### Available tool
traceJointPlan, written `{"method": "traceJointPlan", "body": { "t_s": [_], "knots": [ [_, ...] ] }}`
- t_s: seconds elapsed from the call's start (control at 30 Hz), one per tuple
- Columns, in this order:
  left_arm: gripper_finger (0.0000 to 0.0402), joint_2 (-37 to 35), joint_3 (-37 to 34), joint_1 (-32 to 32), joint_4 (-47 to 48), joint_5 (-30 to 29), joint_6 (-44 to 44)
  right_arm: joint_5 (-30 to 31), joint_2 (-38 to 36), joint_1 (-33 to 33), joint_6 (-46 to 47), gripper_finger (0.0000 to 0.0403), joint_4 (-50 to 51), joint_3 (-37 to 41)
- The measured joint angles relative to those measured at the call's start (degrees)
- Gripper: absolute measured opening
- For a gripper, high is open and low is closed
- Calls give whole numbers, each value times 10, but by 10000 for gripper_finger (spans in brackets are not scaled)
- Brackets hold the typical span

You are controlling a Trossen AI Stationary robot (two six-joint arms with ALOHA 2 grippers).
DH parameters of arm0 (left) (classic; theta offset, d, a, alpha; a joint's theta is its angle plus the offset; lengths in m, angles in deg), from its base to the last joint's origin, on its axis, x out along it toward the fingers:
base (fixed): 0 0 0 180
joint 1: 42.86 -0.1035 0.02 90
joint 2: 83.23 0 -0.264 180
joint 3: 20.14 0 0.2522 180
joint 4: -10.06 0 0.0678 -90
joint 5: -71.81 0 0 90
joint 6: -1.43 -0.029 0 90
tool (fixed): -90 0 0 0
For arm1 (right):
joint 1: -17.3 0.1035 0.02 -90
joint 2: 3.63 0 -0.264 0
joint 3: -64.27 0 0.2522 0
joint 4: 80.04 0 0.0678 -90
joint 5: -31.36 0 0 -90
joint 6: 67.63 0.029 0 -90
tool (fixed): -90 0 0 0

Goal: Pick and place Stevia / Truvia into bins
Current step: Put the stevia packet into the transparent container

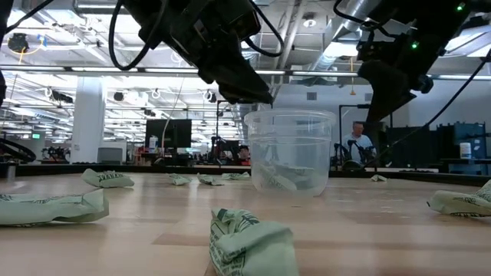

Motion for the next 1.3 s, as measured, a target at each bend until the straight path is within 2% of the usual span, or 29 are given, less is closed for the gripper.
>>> {"method": "traceJointPlan", "body": {
  "t_s": [0.37, 0.57, 0.8, 0.9, 1.07, 1.3],
  "knots": [
    [118, -86, 0, -29, 176, -20, 4, -2, 0, 0, 0, 70, -2, 0],
    [118, -153, 0, -29, 309, -73, 7, -2, 0, 0, 0, 70, -2, 0],
    [118, -194, -1, -28, 487, -154, 66, -2, 0, 0, -2, 70, -2, 0],
    [118, -194, -25, -28, 504, -149, 73, -2, 0, 0, -15, 70, -2, 0],
    [118, -193, -80, -15, 481, -71, 105, -2, 0, 0, -15, 70, -5, -1],
    [118, -192, -136, 18, 386, -89, 174, -2, 0, 0, -15, 70, -13, -1]
  ]
}}
